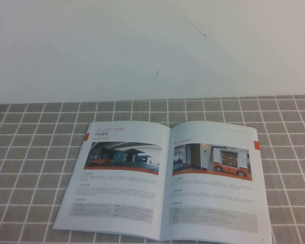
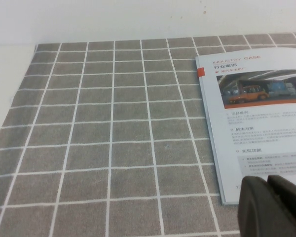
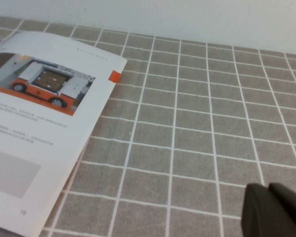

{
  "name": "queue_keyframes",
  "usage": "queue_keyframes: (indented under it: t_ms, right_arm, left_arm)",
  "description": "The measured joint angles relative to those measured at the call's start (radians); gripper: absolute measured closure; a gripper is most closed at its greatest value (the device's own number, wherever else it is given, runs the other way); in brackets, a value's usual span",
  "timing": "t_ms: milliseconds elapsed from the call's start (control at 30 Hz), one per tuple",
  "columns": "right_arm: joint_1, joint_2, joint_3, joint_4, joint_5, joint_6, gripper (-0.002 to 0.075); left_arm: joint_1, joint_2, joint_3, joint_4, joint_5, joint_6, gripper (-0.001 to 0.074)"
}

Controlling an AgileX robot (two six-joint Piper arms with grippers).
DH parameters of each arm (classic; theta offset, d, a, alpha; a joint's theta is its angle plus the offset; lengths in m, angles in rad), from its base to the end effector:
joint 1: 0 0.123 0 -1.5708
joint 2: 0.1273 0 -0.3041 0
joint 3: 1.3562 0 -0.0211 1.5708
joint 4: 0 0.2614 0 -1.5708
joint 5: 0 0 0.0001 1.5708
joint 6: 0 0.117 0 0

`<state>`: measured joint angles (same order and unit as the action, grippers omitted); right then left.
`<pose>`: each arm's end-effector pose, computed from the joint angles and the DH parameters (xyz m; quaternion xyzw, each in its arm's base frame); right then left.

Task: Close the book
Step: 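Close the open booklet and leave it lying on the table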

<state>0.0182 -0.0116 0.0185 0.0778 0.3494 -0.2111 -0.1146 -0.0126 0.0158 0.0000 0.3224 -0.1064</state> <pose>0.0695 0.0044 0.1691 -0.0701 0.7921 -0.0257 0.6058 0.0698 -0.0080 0.1731 0.0032 0.7861 -0.0682 0.6143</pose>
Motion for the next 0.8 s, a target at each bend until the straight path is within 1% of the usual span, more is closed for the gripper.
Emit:
queue_keyframes:
  t_ms: [133, 200, 333, 500, 600, 700, 800]
  right_arm:
    - [0.000, 0.000, 0.009, 0.000, -0.068, 0.000, 0.0727]
    - [0.000, 0.000, 0.011, 0.000, -0.143, 0.000, 0.0727]
    - [0.000, 0.000, 0.011, 0.000, -0.355, 0.000, 0.0727]
    - [0.000, 0.000, 0.011, 0.001, -0.687, 0.000, 0.0727]
    - [0.000, 0.000, 0.011, 0.002, -0.829, 0.000, 0.0727]
    - [0.000, 0.000, 0.011, 0.002, -0.905, 0.000, 0.0727]
    - [0.000, 0.000, 0.011, 0.009, -0.935, 0.008, 0.0727]
  left_arm:
    - [0.000, 0.000, 0.006, 0.000, -0.079, 0.000, 0.0737]
    - [0.000, 0.000, 0.006, 0.000, -0.172, 0.000, 0.0737]
    - [0.000, 0.000, 0.006, 0.000, -0.413, 0.000, 0.0737]
    - [0.000, 0.000, 0.006, 0.000, -0.709, 0.000, 0.0737]
    - [0.000, 0.000, 0.006, 0.000, -0.839, 0.000, 0.0737]
    - [0.000, -0.001, 0.006, 0.005, -0.917, 0.000, 0.0737]
    - [0.000, -0.001, 0.006, 0.007, -0.945, 0.000, 0.0737]
